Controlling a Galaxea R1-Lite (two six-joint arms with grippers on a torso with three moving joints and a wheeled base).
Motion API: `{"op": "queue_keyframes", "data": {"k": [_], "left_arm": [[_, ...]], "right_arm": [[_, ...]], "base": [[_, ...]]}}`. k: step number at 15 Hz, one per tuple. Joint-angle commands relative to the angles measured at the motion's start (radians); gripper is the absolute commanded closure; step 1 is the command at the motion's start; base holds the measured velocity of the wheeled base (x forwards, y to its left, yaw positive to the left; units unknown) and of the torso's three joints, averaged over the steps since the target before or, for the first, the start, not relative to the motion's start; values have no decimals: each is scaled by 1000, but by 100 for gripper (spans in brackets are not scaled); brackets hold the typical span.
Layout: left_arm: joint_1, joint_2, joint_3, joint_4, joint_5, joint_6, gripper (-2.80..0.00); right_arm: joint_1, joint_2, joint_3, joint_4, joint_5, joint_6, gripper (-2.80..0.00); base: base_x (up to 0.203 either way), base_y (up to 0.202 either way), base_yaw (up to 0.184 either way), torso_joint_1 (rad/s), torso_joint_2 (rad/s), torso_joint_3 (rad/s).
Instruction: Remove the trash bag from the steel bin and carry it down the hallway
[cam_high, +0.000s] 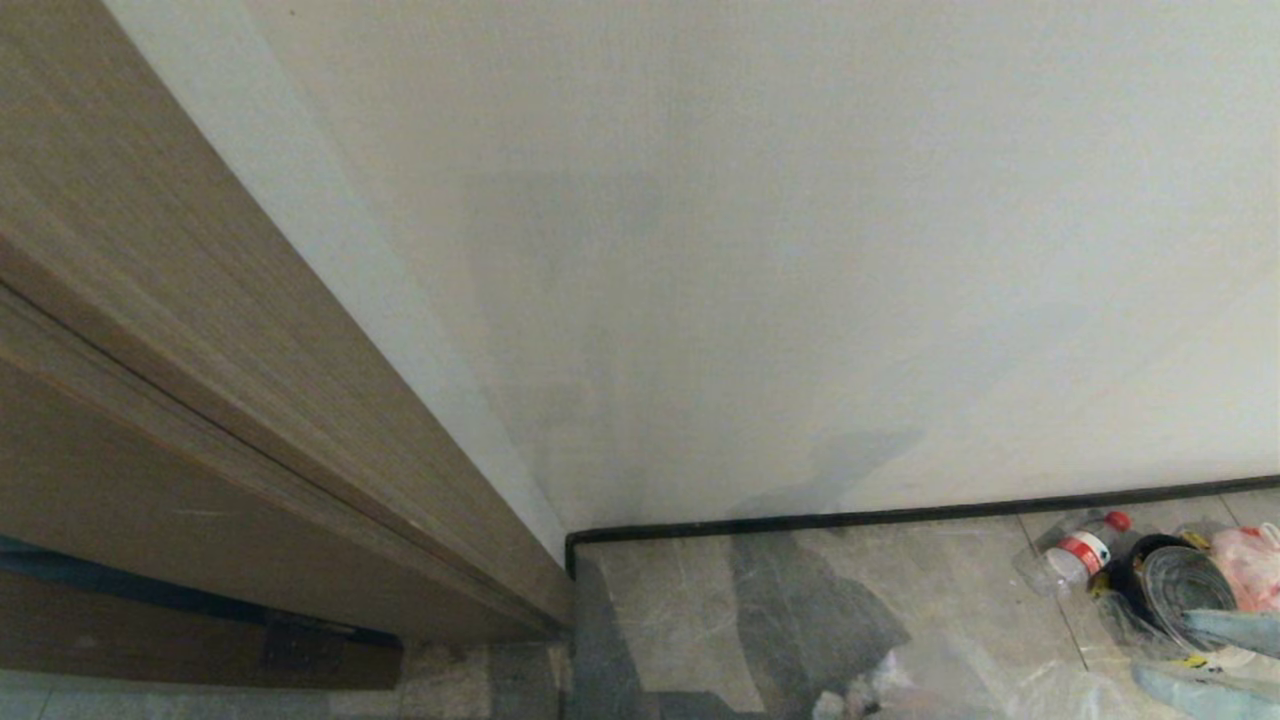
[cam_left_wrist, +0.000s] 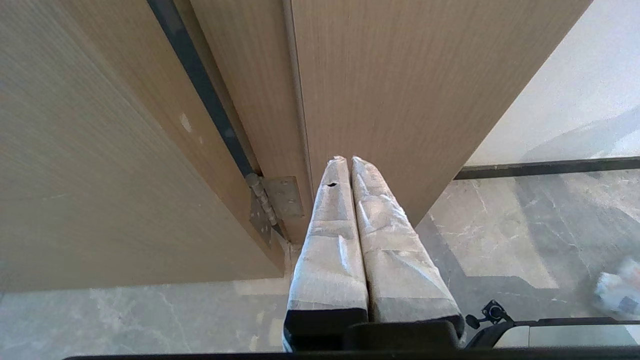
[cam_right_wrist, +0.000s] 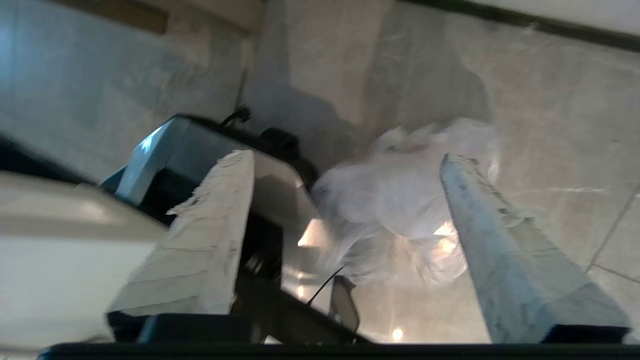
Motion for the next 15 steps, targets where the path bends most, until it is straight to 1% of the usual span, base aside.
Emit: {"op": "queue_keyframes", "data": {"k": [1,4,6,7,8,11,13,14,15], "left_arm": [[0,0,2,0,0,-1,0],[0,0,2,0,0,-1,0],[0,0,2,0,0,-1,0],[0,0,2,0,0,-1,0],[0,0,2,0,0,-1,0],[0,0,2,0,0,-1,0],[0,0,2,0,0,-1,0],[0,0,2,0,0,-1,0],[0,0,2,0,0,-1,0]], "right_arm": [[10,-9,-30,39,10,-2,-280],[4,-14,-98,53,5,17,-280],[-9,-60,-122,46,3,70,-280],[-32,-85,-130,42,3,102,-72],[-51,-110,-136,41,3,114,0],[-75,-155,-137,54,-5,121,0],[-143,-197,-133,83,-5,131,0],[-184,-220,-127,102,-4,151,0],[-205,-252,-115,111,-3,169,0]], "base": [[0,0,0,0,0,0],[0,0,0,0,0,0],[0,0,0,0,0,0],[0,0,0,0,0,0],[0,0,0,0,0,0],[0,0,0,0,0,0],[0,0,0,0,0,0],[0,0,0,0,0,0],[0,0,0,0,0,0]]}}
